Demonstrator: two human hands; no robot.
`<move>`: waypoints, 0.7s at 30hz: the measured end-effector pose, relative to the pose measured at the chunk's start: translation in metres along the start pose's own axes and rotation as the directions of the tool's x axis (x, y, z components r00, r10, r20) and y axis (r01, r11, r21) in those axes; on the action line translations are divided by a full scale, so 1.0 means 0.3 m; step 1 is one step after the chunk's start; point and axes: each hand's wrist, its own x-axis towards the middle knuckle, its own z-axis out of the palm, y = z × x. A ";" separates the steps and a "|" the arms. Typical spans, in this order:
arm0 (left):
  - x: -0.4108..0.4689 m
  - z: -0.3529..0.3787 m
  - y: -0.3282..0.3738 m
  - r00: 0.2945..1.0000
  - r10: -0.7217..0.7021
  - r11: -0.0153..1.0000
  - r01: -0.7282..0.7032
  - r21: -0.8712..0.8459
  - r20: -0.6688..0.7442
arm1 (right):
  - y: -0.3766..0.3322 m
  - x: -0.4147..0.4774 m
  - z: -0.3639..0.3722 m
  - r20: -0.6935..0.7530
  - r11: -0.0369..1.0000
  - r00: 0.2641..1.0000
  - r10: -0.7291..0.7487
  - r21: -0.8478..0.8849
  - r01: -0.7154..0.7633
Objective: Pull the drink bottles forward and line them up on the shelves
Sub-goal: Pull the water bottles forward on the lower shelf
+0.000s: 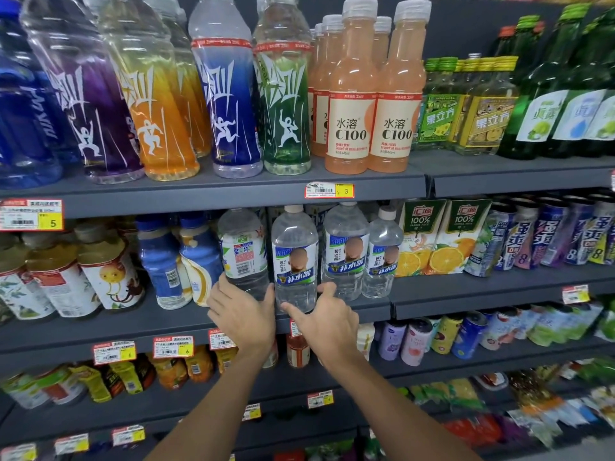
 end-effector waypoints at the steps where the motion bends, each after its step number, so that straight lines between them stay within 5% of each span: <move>1: -0.001 0.002 -0.001 1.000 0.002 1.000 -0.002 -0.004 -0.002 | 0.004 0.002 0.000 0.004 1.000 1.000 -0.002 -0.007 0.002; 21: -0.066 -0.045 -0.016 0.999 0.011 0.998 -0.013 -0.059 -0.036 | 0.029 0.020 -0.017 0.046 0.973 0.988 -0.149 -0.173 0.154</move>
